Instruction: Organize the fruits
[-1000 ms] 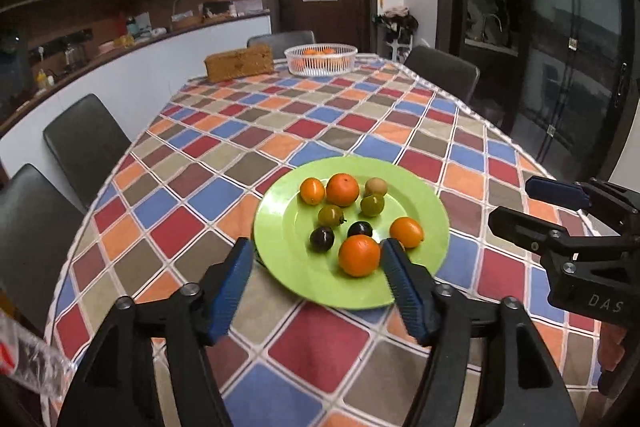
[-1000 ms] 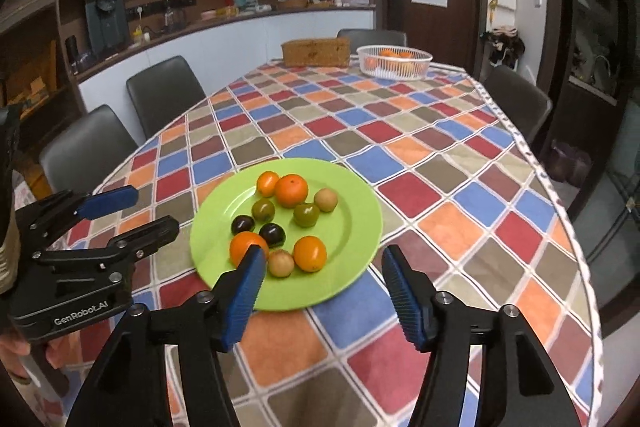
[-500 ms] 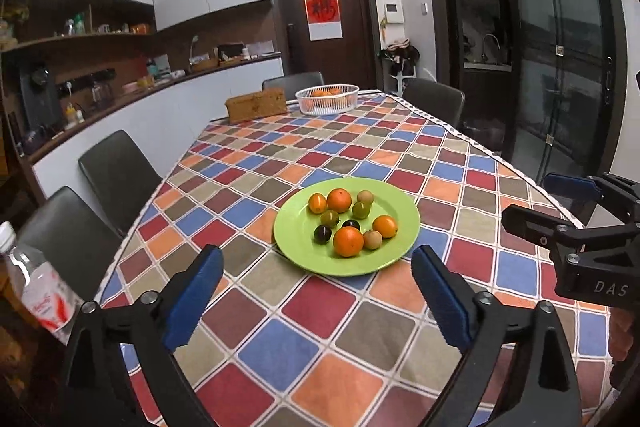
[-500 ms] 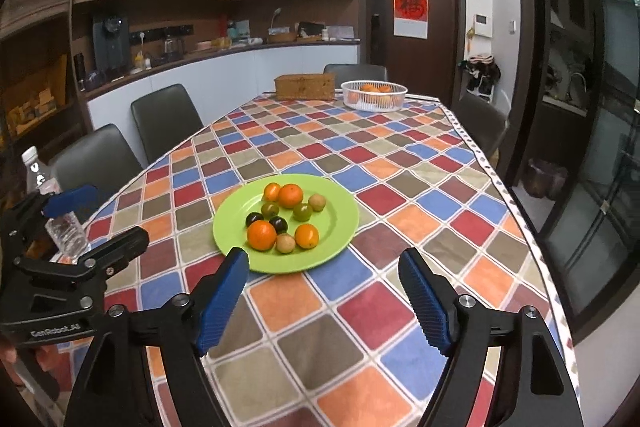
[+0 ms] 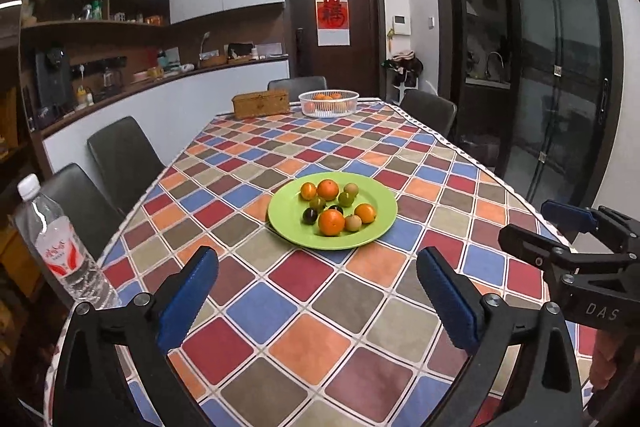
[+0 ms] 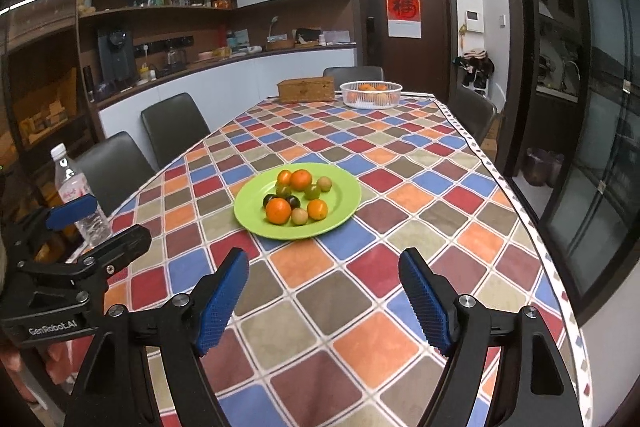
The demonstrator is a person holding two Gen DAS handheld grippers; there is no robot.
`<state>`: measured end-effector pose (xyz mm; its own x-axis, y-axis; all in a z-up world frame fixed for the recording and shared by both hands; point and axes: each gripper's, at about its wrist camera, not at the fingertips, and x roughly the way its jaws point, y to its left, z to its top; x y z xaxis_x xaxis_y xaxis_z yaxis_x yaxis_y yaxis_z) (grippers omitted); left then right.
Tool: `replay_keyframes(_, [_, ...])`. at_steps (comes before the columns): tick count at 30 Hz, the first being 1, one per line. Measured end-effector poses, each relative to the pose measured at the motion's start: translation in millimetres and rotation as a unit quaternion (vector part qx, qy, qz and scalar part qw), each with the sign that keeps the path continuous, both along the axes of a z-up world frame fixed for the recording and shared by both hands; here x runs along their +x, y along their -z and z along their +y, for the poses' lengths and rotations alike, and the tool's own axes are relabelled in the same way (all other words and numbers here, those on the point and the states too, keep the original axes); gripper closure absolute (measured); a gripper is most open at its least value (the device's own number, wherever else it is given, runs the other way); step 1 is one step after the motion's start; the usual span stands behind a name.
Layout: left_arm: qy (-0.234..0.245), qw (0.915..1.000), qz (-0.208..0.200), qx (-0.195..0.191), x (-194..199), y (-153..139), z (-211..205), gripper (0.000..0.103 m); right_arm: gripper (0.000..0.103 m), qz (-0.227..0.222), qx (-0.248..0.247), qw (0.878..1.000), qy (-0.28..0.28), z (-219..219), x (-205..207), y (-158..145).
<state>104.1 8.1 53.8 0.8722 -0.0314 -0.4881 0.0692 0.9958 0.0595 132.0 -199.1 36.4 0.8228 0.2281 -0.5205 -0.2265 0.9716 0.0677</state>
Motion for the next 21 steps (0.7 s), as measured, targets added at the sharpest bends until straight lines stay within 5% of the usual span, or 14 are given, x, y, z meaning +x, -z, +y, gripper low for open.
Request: replay_keyframes(21, [-0.007, 0.9996, -0.026, 0.011, -26, -15, -4, 0.001, 0.025, -0.019, -0.009, 1.000, 0.012, -9, -32, -9])
